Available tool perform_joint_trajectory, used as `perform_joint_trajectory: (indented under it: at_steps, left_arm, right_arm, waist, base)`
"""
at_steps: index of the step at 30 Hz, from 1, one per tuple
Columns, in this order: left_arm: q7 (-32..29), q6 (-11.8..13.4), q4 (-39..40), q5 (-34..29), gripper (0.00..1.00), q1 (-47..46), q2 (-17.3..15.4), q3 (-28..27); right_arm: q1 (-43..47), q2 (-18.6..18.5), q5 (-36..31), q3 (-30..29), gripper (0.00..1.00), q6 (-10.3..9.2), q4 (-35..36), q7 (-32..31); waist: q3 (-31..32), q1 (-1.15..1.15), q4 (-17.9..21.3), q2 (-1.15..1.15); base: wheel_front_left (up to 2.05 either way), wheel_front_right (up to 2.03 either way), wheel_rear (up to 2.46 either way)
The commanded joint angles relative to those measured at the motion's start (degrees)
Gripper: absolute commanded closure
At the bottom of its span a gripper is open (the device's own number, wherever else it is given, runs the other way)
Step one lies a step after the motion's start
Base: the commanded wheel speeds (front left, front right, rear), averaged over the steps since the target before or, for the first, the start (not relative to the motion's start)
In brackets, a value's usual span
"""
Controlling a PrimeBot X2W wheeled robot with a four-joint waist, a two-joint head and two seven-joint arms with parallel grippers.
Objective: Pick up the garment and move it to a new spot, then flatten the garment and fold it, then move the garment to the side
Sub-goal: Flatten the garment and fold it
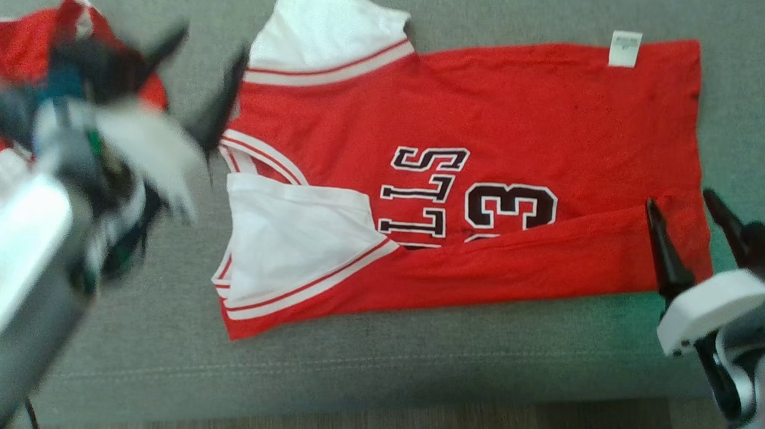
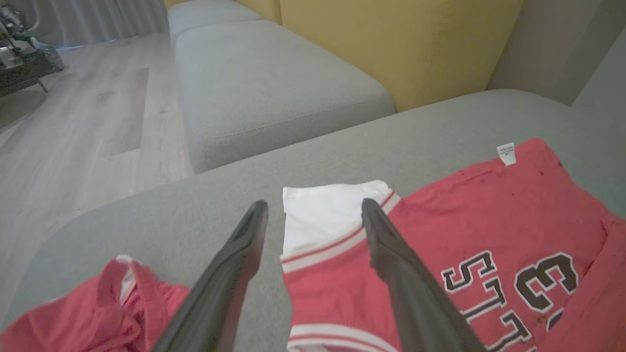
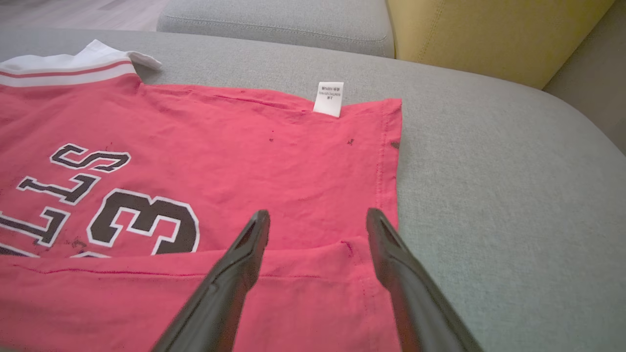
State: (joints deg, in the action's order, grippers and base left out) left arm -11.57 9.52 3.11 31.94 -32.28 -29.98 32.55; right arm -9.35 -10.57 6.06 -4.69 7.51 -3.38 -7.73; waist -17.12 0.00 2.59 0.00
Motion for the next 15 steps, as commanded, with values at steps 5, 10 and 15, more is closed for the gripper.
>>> perform_joint_trajectory:
  at_steps: [5, 10, 15]
  left_arm:
    - [-6.3, -6.1, -9.6, 1.0, 0.0, -17.3, 0.2, -1.4]
    - [-9.8, -9.9, -22.5, 0.7, 0.0, -28.5, 2.6, 0.0]
    - [-12.5, -11.8, -33.8, -0.8, 0.0, -35.5, 3.9, 1.9]
  right_arm:
    - [-3.7, -0.6, 0.5, 2.4, 0.0, -0.02, 3.0, 1.5]
    - [-5.7, -0.3, 1.1, 3.9, 0.0, -0.02, 3.5, 2.1]
    - [-6.8, -0.3, 2.3, 4.8, 0.0, -0.02, 3.4, 2.3]
  waist:
    - [-6.1, 0.0, 2.2, 0.0]
    - [-10.6, 0.0, 4.6, 0.0]
    - [-13.9, 0.0, 6.8, 0.0]
  base:
    - [0.0, 0.0, 0.0]
    - [0.0, 0.0, 0.0]
    - [0.0, 0.0, 0.0]
